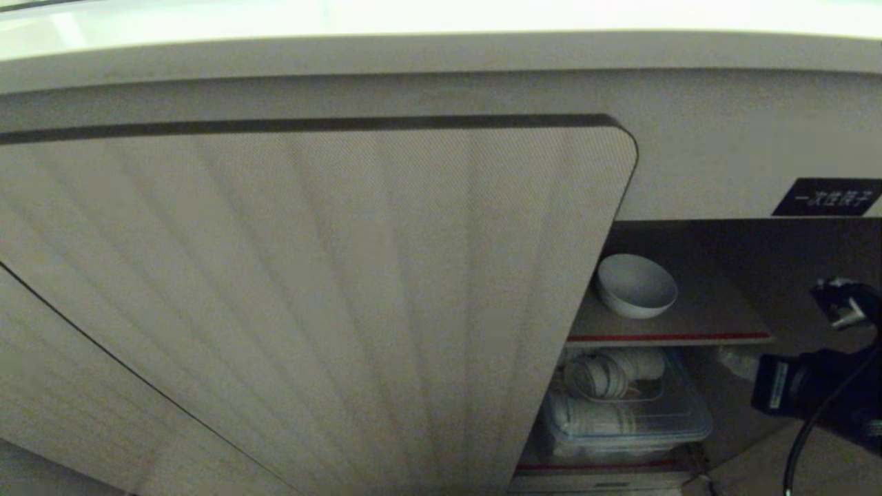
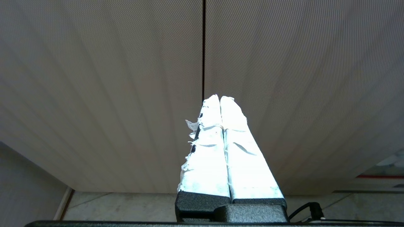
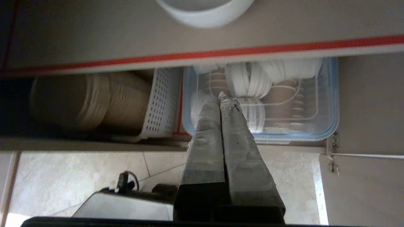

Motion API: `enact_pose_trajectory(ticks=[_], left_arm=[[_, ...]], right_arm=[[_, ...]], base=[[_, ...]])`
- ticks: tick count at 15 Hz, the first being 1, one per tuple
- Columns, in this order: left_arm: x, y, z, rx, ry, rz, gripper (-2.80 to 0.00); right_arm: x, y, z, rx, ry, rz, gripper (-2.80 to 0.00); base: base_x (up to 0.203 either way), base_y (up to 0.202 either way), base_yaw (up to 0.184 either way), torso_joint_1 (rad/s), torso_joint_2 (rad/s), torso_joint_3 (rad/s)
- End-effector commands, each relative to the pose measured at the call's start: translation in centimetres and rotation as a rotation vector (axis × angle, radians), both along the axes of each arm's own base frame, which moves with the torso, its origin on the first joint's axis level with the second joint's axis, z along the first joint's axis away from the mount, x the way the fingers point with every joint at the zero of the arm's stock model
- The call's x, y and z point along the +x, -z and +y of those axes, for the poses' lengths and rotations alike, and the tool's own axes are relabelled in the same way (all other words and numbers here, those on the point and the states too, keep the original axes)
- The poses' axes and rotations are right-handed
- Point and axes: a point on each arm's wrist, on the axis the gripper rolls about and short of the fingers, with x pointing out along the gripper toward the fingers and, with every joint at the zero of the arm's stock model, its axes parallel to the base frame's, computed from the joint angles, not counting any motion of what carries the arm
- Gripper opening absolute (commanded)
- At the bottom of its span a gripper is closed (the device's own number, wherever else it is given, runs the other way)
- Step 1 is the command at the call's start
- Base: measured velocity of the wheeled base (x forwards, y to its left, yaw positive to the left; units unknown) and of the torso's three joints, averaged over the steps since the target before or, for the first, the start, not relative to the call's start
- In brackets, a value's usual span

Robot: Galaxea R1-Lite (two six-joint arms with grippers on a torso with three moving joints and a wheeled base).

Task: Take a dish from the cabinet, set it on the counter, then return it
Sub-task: Take the bowl from the cabinet

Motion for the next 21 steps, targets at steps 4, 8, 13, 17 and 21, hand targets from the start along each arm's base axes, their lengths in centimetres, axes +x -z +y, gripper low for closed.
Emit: enact_pose_trajectory(ticks=[4,8,13,17,21], left_arm=[[0.0,0.0,0.0,-0.001,0.000,-0.002,-2.80],[0.0,0.0,0.0,-0.001,0.000,-0.001,-2.80],[0.0,0.0,0.0,-0.001,0.000,0.000,-2.80],[0.0,0.0,0.0,-0.001,0.000,-0.001,-2.80],[0.0,0.0,0.0,-0.001,0.000,-0.001,-2.80]], right_arm=[[0.9,0.2,-0.3,0.002,0.023,-0.004,-2.80],[1.1,0.2,-0.7,0.002,0.045,-0.013,-2.80],[1.9,0.6,-0.8,0.002,0.051,-0.009,-2.80],[3.0,0.6,-0.8,0.002,0.059,-0.019,-2.80],[3.9,0.9,-0.8,-0.026,0.129,-0.019,-2.80]], base=[[0.000,0.000,0.000,0.000,0.00,0.000],[0.000,0.000,0.000,0.000,0.00,0.000],[0.000,0.000,0.000,0.000,0.00,0.000],[0.000,0.000,0.000,0.000,0.00,0.000],[0.000,0.000,0.000,0.000,0.00,0.000]])
